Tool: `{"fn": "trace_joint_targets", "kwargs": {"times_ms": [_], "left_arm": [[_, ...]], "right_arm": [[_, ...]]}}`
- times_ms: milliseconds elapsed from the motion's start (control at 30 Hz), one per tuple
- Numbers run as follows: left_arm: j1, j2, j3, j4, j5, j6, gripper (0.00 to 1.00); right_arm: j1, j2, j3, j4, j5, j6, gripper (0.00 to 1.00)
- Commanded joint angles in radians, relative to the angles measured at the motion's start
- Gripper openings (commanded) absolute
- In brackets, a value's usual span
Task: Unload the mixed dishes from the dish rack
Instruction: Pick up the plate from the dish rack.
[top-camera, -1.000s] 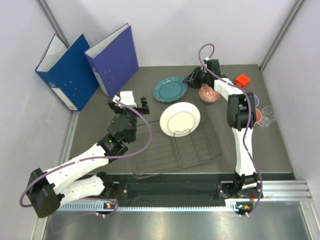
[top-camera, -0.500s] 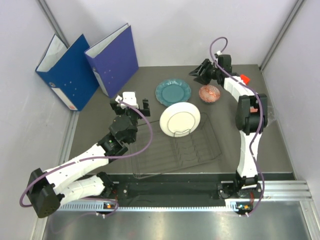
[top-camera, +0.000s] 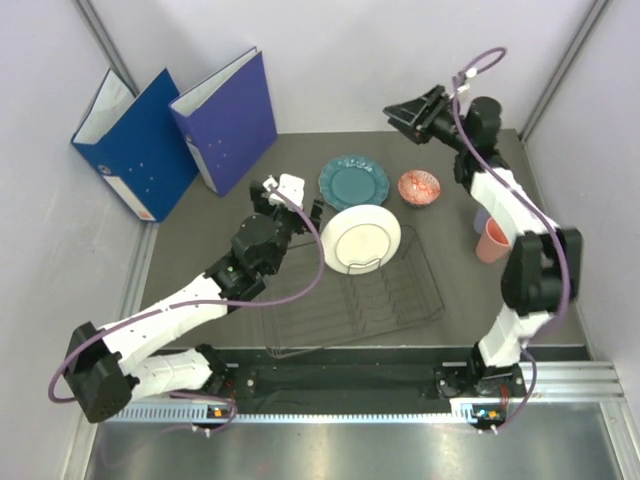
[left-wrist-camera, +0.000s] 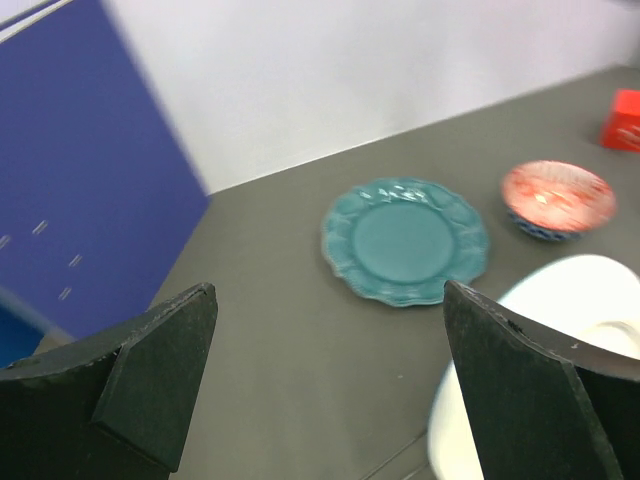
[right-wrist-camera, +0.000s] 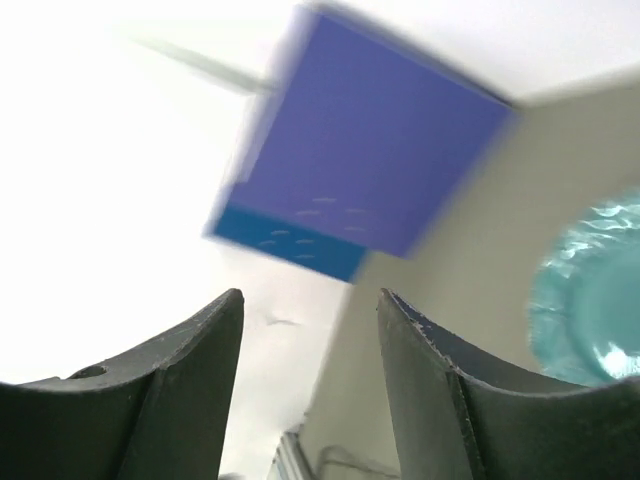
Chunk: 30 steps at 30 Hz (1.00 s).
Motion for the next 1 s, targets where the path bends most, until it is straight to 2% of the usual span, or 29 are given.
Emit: {"fn": "trace_joint_targets", "kwargs": {"times_ms": [0,100,133,267,333,367,533,600,733,867,967], "left_arm": [[0.030,0.035,0.081,-0.026,0.291,0.068,0.99],[0.105,0.056,0.114,-0.029,0.433,0.013,0.99],[0.172,0.063,0.123,-0.035,0.563,-0.040,0.99],[0.328,0.095,0.140,0.000,0.853,-0.163,0.99],[0.386,0.125,0.140,0.024,0.939,-0.203,0.99],[0.397,0.139,0.152,0.023,1.041,-0.208,0.99],[0.408,0.283,0.203,0.015,1.327,-0.235,0.99],[0.406,0.345,0.210,0.090,1.439,-0.295,0.99],[0.406,0.389,0.192,0.184,1.520,-0.366,0.99],[0.406,0.411,0.206,0.109,1.541,-0.300,0.99],[0.406,0.457,0.220,0.113,1.590,-0.320,0.99]], "right_arm": [[0.021,-0.308,-0.156,0.239,-0.044,0.040,0.56],[0.030,-0.469,-0.274,0.250,-0.031,0.010,0.56],[0.036,-0.512,-0.296,0.225,-0.024,-0.013,0.56],[0.123,-0.720,-0.394,0.018,0.063,-0.202,0.56],[0.156,-0.774,-0.419,-0.074,0.105,-0.254,0.56],[0.185,-0.818,-0.449,-0.089,0.125,-0.279,0.56],[0.229,-0.909,-0.545,-0.123,0.144,-0.288,0.56],[0.237,-0.934,-0.575,-0.126,0.145,-0.291,0.56],[0.240,-0.960,-0.595,-0.157,0.145,-0.305,0.56],[0.242,-0.969,-0.600,-0.178,0.153,-0.326,0.56],[0.242,-0.962,-0.603,-0.183,0.151,-0.330,0.56]]}}
